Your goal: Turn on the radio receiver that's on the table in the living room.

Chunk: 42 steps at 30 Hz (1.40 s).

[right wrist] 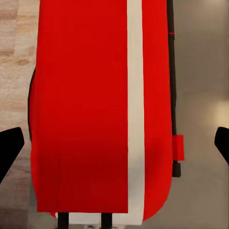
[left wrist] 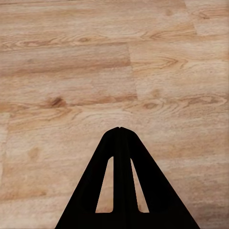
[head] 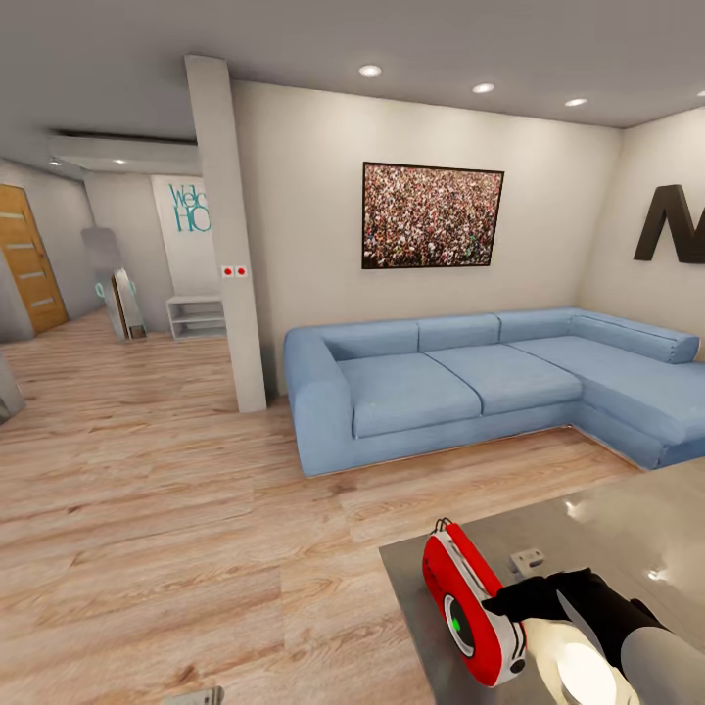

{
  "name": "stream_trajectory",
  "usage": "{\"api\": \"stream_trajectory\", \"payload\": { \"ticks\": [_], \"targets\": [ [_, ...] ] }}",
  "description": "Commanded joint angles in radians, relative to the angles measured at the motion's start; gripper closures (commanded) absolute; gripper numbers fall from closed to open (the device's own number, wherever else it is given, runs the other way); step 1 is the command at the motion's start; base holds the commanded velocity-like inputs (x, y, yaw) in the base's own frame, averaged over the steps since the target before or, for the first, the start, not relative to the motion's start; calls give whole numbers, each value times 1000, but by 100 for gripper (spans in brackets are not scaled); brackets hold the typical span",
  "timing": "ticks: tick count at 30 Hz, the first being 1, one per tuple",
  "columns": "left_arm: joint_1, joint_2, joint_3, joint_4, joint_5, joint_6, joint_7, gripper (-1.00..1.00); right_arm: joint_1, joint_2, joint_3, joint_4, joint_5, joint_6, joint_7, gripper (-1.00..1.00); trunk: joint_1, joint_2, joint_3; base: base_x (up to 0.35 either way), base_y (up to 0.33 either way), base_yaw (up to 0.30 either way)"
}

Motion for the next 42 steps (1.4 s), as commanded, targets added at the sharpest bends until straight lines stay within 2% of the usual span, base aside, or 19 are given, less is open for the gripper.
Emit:
{"api": "stream_trajectory", "payload": {
  "ticks": [1, 9, 37, 42],
  "targets": [
    [0, 0, -2, 0, 0, -1, 0, 100, 0, 0, 0, 0, 0, 0, 0, -100, 0, 0, 0, 0, 0, 0],
    [0, 0, 4, 0, -5, -1, 0, 100, 0, 0, 0, 1, 0, 2, 0, -100, 0, 0, 0, 0, 0, 0],
    [0, 0, 2, 2, -8, 4, -4, 100, 0, 0, 0, 2, 0, 3, 0, -100, -107, 196, 88, -1, 0, 0],
    [0, 0, 2, 3, -8, 3, -3, 100, 0, 0, 0, 2, 0, 3, 0, -100, -127, 231, 103, -228, -1, 0]
  ]
}}
